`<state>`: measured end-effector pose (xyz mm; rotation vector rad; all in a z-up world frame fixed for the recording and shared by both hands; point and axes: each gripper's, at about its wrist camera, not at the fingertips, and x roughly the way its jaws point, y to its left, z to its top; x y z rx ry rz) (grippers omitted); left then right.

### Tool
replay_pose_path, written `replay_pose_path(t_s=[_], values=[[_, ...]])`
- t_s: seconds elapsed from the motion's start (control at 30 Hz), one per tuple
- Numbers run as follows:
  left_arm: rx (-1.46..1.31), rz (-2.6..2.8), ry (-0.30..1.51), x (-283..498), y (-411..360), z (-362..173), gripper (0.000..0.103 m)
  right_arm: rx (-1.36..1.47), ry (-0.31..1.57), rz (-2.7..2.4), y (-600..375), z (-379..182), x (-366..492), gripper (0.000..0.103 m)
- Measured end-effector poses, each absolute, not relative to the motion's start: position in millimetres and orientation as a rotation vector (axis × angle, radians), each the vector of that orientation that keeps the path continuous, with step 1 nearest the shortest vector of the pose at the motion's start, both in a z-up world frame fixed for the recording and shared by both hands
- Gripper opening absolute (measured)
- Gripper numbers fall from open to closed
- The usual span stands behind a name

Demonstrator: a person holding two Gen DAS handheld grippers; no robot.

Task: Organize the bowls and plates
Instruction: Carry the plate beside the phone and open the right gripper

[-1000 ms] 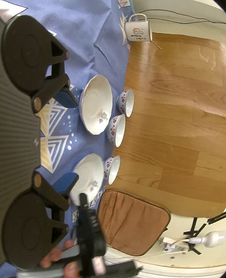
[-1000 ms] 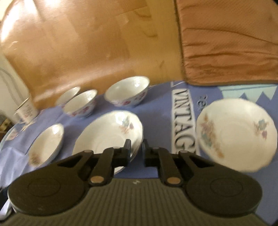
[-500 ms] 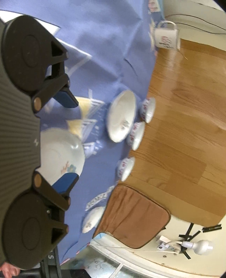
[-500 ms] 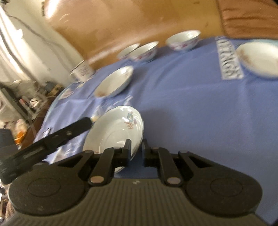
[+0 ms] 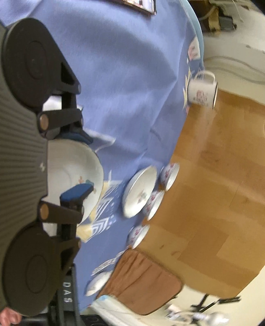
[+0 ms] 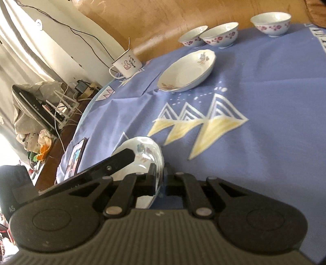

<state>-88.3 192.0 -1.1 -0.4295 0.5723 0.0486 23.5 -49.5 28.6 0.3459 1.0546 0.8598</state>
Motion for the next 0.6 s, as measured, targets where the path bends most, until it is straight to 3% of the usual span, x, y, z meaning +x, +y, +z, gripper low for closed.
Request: replay_pose_path(t_s=[0.3, 0.4, 0.5, 0.53, 0.6], values=[[-0.457, 0.178, 0.534, -66.9, 243.5, 5.2, 0.042, 0.268, 1.019, 0.919, 5.6, 37.6, 34.0, 0.009], [-0.49, 0.221, 0.544, -66.2, 252.1, 2.2, 0.047, 0.194, 0.999, 0.902, 21.4, 29.2, 37.7, 0.013], [-0.456, 0.307, 0.42, -87.7, 248.8, 20.3, 0.055, 0.182, 0.98, 0.912, 14.3, 32.9, 37.2, 0.018], [-0.444, 0.311, 0.385, -92.7, 246.3, 26.8, 0.056, 0.191, 0.963, 0.91, 7.2, 35.8, 38.0, 0.025], [-0.435, 0.269, 0.338, -97.1, 236.9, 41.3, 0.056, 0.204, 0.909, 0.873, -13.6, 43.6, 43.0, 0.027]])
